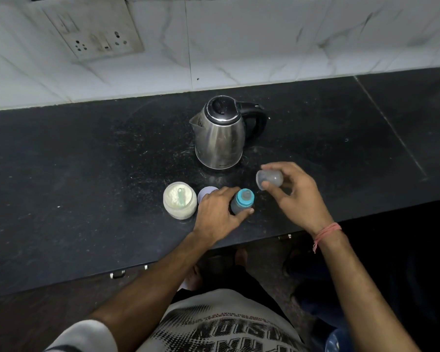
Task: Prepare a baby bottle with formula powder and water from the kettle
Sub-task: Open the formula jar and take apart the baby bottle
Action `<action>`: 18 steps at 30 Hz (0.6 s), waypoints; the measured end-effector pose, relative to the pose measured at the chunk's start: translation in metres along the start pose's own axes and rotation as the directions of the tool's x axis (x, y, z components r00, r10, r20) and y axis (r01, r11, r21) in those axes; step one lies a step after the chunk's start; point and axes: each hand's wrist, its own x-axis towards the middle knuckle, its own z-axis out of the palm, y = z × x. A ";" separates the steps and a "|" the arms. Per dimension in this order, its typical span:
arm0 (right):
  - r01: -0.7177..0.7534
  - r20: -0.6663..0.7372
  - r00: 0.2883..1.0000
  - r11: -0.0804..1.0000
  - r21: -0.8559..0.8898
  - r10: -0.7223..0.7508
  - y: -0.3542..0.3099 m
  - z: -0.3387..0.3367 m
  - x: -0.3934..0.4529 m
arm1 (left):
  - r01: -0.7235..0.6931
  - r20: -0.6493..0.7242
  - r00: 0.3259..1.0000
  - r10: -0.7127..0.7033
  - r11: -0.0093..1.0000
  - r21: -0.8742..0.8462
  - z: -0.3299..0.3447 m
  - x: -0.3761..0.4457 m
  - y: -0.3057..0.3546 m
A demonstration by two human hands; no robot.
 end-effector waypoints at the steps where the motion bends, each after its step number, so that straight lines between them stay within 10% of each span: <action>1: -0.050 -0.054 0.997 0.999 0.022 0.051 0.007 0.000 -0.001 | 0.007 -0.007 1.000 -0.007 1.000 -0.014 0.000 -0.001 0.000; 5: -0.197 -0.169 0.971 0.968 -0.156 0.170 0.047 0.008 -0.005 | 0.024 -0.039 0.999 -0.024 1.000 -0.016 0.000 0.000 0.001; 11: -0.226 0.099 0.943 0.832 -0.507 0.317 0.085 0.020 -0.010 | 0.052 0.006 0.999 -0.052 0.998 -0.045 0.001 0.004 -0.001; 18: -0.163 0.105 0.967 0.877 -0.451 0.234 0.075 0.021 -0.015 | 0.070 0.085 0.994 -0.069 0.998 0.001 -0.005 0.011 0.000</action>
